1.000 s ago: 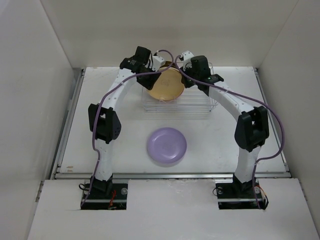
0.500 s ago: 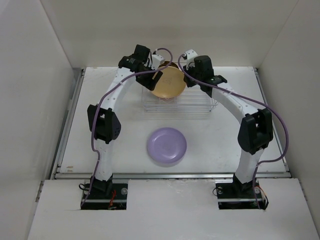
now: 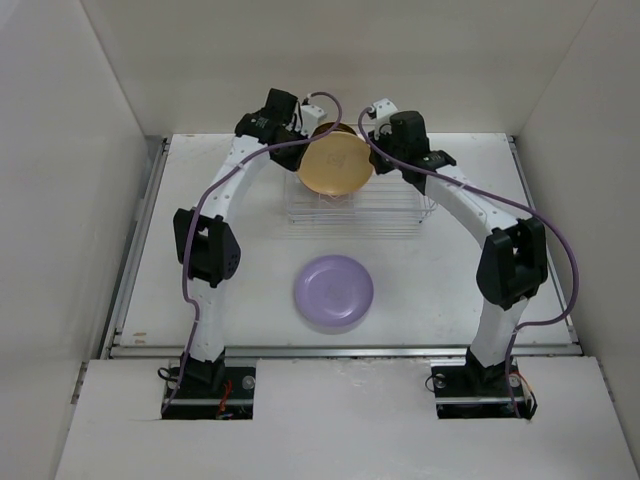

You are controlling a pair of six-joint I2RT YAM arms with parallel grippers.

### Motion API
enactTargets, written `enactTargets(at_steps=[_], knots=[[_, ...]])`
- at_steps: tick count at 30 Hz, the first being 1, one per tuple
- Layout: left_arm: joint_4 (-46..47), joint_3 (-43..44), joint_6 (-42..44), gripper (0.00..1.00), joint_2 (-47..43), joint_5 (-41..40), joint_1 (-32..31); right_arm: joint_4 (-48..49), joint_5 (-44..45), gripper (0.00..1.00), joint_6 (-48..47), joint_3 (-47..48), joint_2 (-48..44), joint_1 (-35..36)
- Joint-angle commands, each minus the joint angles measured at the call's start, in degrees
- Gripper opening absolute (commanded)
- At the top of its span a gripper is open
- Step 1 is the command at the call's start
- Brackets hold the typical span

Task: Unload the plates from the dish rack

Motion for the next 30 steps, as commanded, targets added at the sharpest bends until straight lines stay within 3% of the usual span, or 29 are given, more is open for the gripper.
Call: enactTargets(at_steps=[1, 3, 7, 9, 11, 15, 19, 23, 24, 30], knots=[[2.9, -0.4, -0.7, 0.05, -3.7, 0.8, -0.5, 3.9, -3.9, 0.00, 3.7, 0.7, -3.7, 0.6], [3.4, -1.0, -1.2, 0.00, -3.7, 0.1, -0.5, 3.9, -3.9, 0.00, 3.7, 0.7, -3.7, 0.6], [3.4, -1.0, -1.8, 0.00, -3.7, 0.1, -0.5, 3.9, -4.4, 0.00, 3.7, 0.1, -3.7, 0.6], [3.9, -1.0, -1.8, 0.13, -3.7, -0.6, -0.5, 3.9, -5.1, 0.00, 3.7, 0.1, -3.7, 0.6], [5.9, -1.0, -2.3, 0.40, -3.7, -2.5, -0.5, 3.9, -5.1, 0.00, 3.7, -0.4, -3.7, 0.6], [8.5, -1.0, -2.8, 0.43, -3.7, -3.0, 0.0, 3.9, -4.6, 0.00, 3.2, -1.1, -3.2, 0.6], [9.1, -1.0, -1.3, 0.34, -3.7, 1.4, 0.0, 3.9, -4.6, 0.00, 3.2, -0.6, -2.6, 0.6], [8.0, -1.0, -1.3, 0.11, -3.2, 3.3, 0.0, 3.9, -4.6, 0.00, 3.2, -0.6, -2.6, 0.6], [8.0, -1.0, -1.9, 0.02, -3.2, 3.3, 0.0, 3.9, -4.6, 0.00, 3.2, -0.6, -2.6, 0.6], [4.6, 1.0, -2.0, 0.00, -3.2, 1.5, 0.0, 2.7, -5.2, 0.00, 3.2, -0.6, -2.6, 0.6]])
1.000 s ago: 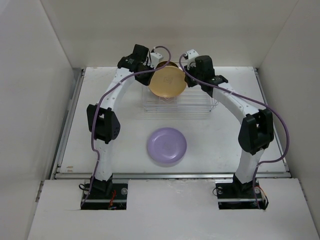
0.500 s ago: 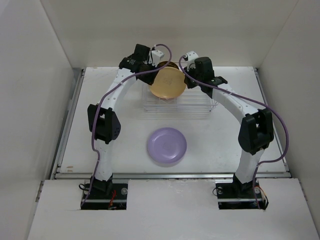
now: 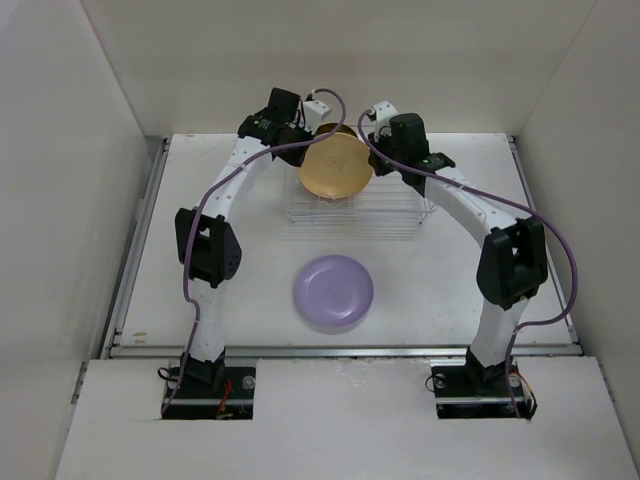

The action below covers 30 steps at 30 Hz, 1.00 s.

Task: Unload the plates from the dish rack

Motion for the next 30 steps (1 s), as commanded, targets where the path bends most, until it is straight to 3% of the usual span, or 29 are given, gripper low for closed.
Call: enactTargets(at_steps=[1, 3, 4, 5, 7, 8, 11, 12, 27, 30], knots=[[-2.8, 2.0, -2.5, 0.00, -3.1, 1.3, 0.1, 1.2, -4.7, 0.00, 2.8, 1.1, -2.6, 0.7], [-3.3, 3.5, -2.5, 0.00, -3.1, 1.3, 0.6, 0.5, -3.5, 0.04, 2.8, 1.1, -2.6, 0.7], [-4.0, 3.5, -2.5, 0.00, -3.1, 1.3, 0.6, 0.0, -3.0, 0.36, 2.8, 1.1, -2.6, 0.7], [-4.6, 4.3, -2.5, 0.00, -3.1, 1.3, 0.6, 0.0, -2.9, 0.56, 2.8, 1.1, -2.6, 0.7], [-5.3, 5.1, -2.5, 0.00, -3.7, 1.3, 0.6, -0.7, -1.6, 0.75, 2.8, 1.1, -2.6, 0.7], [-5.9, 6.0, -2.5, 0.00, -3.7, 1.3, 0.6, -0.7, -1.6, 0.88, 3.4, 0.6, -2.6, 0.7], [-7.2, 7.6, -2.0, 0.00, -3.7, 2.4, 0.6, 0.0, -0.4, 0.92, 3.5, -0.8, -3.9, 0.7], [-7.2, 7.6, -2.0, 0.00, -3.7, 2.9, 0.6, 0.0, -0.4, 1.00, 4.0, -0.8, -4.6, 0.7], [-11.0, 12.1, -2.5, 0.00, -6.6, 4.5, 1.3, 0.0, -0.9, 1.00, 4.5, -3.0, -11.8, 0.7], [-18.0, 15.1, 3.8, 0.00, -7.1, 11.0, 1.8, 0.6, 0.9, 1.00, 5.0, -5.5, -17.6, 0.7]])
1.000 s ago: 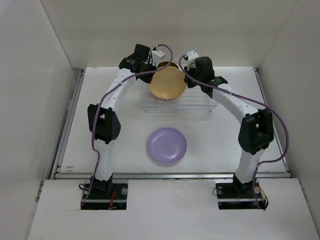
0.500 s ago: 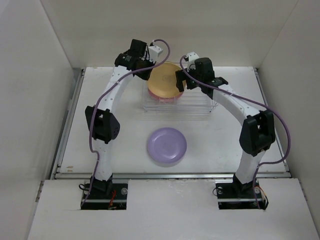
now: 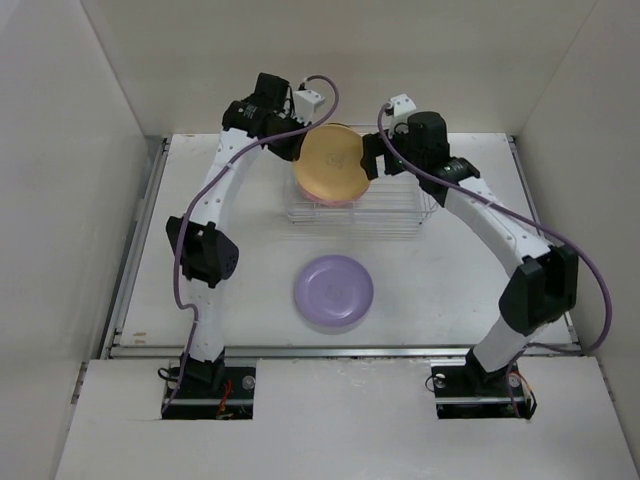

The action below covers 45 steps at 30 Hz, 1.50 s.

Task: Unload the plates from the dish rack

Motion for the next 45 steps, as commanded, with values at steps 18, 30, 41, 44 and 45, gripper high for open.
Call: enactTargets(at_steps=[18, 30, 41, 44, 45], knots=[[-32.2, -18.0, 33.3, 0.04, -6.0, 5.9, -13.0, 3.6, 10.9, 1.00, 8.6, -9.0, -14.7, 0.2], [-27.9, -26.1, 27.3, 0.45, -5.5, 7.9, -15.9, 4.1, 16.3, 1.00, 10.5, -9.0, -13.0, -0.3], [-27.8, -10.9, 16.3, 0.48, -8.7, 19.5, -1.5, 3.1, 8.1, 0.70, 8.6, 1.2, 1.8, -1.4], [-20.7, -12.6, 11.2, 0.48, -11.6, 19.5, 2.9, 4.6, 1.0, 0.65, 5.9, 3.3, 6.4, -1.4], [-18.3, -13.7, 7.2, 0.48, -12.2, 17.3, 3.6, 4.6, -0.3, 0.61, 5.3, 3.8, 7.3, -1.4]])
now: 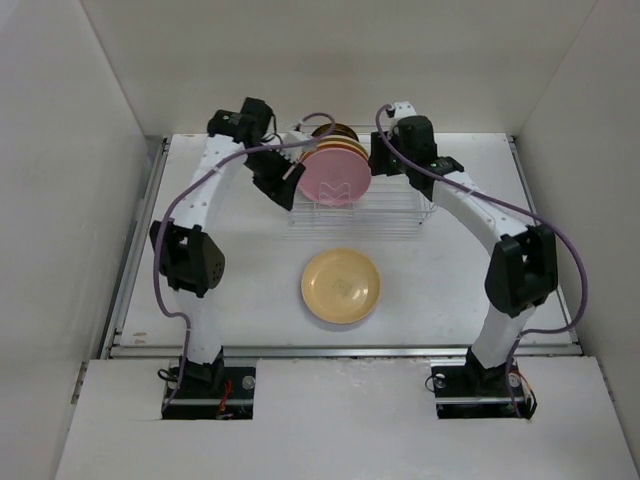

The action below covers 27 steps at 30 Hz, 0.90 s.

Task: Unload the plates from the dish rack

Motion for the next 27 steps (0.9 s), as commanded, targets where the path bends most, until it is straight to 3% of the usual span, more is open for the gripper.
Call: enactTargets(at_steps=[1, 5, 9, 15, 18, 19, 20, 22, 24, 27], knots=[[2.9, -1.6, -10.5, 0.48, -6.0, -0.5, 2.7, 2.7, -9.4, 0.59, -3.5, 4.9, 2.8, -0.2], [13.8, -6.0, -19.2, 0.48, -4.4, -13.4, 4.6, 2.8, -10.9, 0.55, -4.2, 9.1, 8.8, -0.2], [15.1, -0.3, -22.0, 0.48, 2.5, -18.9, 5.1, 1.2, -9.7, 0.51, -4.7, 13.0, 12.9, -0.2], [13.8, 5.3, -24.4, 0.45, 12.8, -21.0, 5.1, 0.6, -7.6, 0.07, -6.4, 13.6, 13.5, -0.2], [15.0, 4.8, -25.0, 0.35, 13.9, -21.0, 5.1, 0.6, -6.9, 0.00, -8.5, 12.2, 11.4, -0.2], [15.6, 4.2, -25.0, 0.28, 14.4, -21.0, 5.1, 1.2, -6.3, 0.00, -9.3, 11.4, 10.1, -0.2], [15.6, 4.2, -25.6, 0.14, 14.4, -20.0, 5.1, 1.2, -5.8, 0.00, -9.9, 11.4, 9.6, -0.2], [15.6, 4.2, -26.3, 0.06, 15.1, -17.8, 5.1, 1.2, -4.5, 0.00, -10.5, 11.4, 8.8, -0.2], [15.1, 4.2, -26.3, 0.00, 15.6, -16.5, 5.1, 1.2, -3.8, 0.00, -10.5, 11.4, 8.2, -0.2], [15.1, 4.2, -27.4, 0.00, 15.6, -15.2, 5.1, 2.3, -3.8, 0.00, -10.5, 11.9, 5.8, -0.2]])
